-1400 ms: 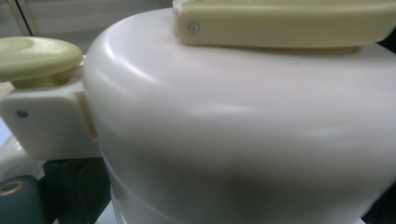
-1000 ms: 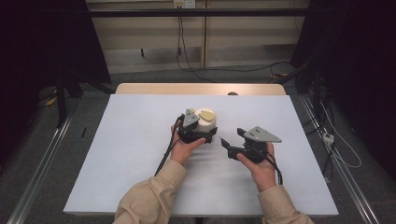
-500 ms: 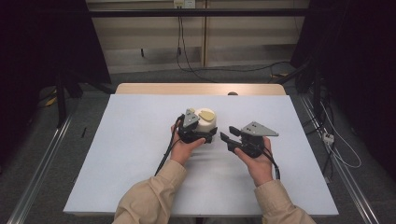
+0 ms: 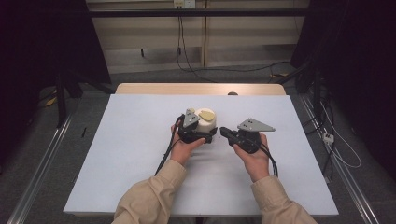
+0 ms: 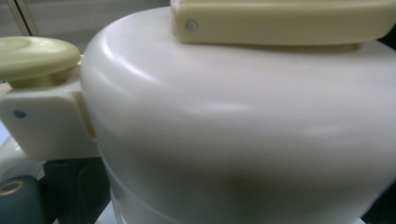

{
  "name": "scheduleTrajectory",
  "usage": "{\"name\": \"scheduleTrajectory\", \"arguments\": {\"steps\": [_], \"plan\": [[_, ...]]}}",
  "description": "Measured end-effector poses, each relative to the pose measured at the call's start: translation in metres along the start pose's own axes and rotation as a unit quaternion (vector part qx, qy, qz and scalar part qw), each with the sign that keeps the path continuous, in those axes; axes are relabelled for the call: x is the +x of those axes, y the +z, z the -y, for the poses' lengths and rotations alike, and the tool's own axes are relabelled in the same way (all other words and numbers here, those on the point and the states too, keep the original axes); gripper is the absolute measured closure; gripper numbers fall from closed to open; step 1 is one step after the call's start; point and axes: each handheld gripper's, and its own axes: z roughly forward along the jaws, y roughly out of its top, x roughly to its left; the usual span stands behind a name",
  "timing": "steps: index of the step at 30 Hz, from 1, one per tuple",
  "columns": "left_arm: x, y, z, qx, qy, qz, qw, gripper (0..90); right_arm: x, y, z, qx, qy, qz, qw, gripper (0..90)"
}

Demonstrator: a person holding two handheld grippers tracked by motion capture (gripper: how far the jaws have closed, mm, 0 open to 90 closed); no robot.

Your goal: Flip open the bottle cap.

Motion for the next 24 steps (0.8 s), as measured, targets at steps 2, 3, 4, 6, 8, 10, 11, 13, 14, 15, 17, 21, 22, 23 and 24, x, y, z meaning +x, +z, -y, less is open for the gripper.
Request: {"name": "scheduleTrajectory", "arguments": {"steps": [2, 3, 4, 6, 8, 10, 11, 13, 14, 15, 17, 21, 22, 23, 24], "plan": [[0.0, 0.0, 0.0, -0.001, -0.003, 0.0, 1.0, 4.7, 0.0, 0.001, -0.002, 0.002, -0.001, -0.002, 1.0, 90.0], [-0.001, 0.0, 0.0, -0.001, -0.003, 0.0, 1.0, 4.7, 0.0, 0.001, -0.003, 0.002, -0.004, 0.001, 1.0, 90.0], [-0.001, 0.0, 0.0, -0.001, -0.003, 0.0, 1.0, 4.7, 0.0, 0.002, -0.005, 0.002, -0.004, 0.001, 1.0, 90.0], [0.0, 0.0, 0.0, 0.0, -0.002, 0.0, 1.0, 4.7, -0.001, 0.003, -0.007, 0.002, -0.006, 0.002, 1.0, 90.0], [-0.001, 0.0, 0.0, -0.001, -0.004, -0.001, 1.0, 4.7, -0.001, 0.004, -0.009, 0.003, -0.005, 0.0, 1.0, 90.0], [0.0, 0.0, 0.0, 0.0, -0.002, 0.0, 1.0, 4.7, -0.002, 0.006, -0.01, 0.003, -0.005, 0.0, 1.0, 90.0], [0.0, 0.0, 0.0, 0.001, -0.002, -0.001, 1.0, 4.7, -0.002, 0.006, -0.01, 0.003, -0.005, 0.001, 1.0, 90.0], [0.0, 0.0, 0.0, 0.001, -0.001, 0.0, 1.0, 4.7, -0.003, 0.008, -0.011, 0.005, -0.007, 0.002, 1.0, 90.0], [-0.001, 0.0, 0.0, -0.001, -0.003, -0.001, 1.0, 4.7, -0.003, 0.008, -0.011, 0.006, -0.009, 0.003, 0.9999, 90.0], [0.0, 0.0, 0.0, 0.001, -0.001, 0.0, 1.0, 4.7, -0.004, 0.009, -0.011, 0.007, -0.008, 0.002, 0.9999, 90.0], [-0.001, 0.0, 0.0, 0.001, -0.002, -0.001, 1.0, 4.7, -0.004, 0.011, -0.011, 0.008, -0.008, 0.003, 0.9999, 90.0], [-0.001, 0.0, 0.0, 0.0, -0.002, -0.001, 1.0, 4.7, -0.005, 0.013, -0.013, 0.009, -0.017, 0.003, 0.9998, 90.0], [-0.001, 0.0, 0.0, 0.001, -0.002, -0.001, 1.0, 4.7, -0.005, 0.014, -0.015, 0.01, -0.019, 0.003, 0.9998, 90.0], [0.0, 0.0, 0.0, 0.001, -0.001, 0.0, 1.0, 4.7, -0.005, 0.014, -0.016, 0.009, -0.021, 0.002, 0.9997, 90.0], [0.0, 0.0, 0.0, 0.002, 0.001, -0.001, 1.0, 4.7, -0.004, 0.014, -0.017, 0.01, -0.024, 0.003, 0.9997, 90.0]]}}
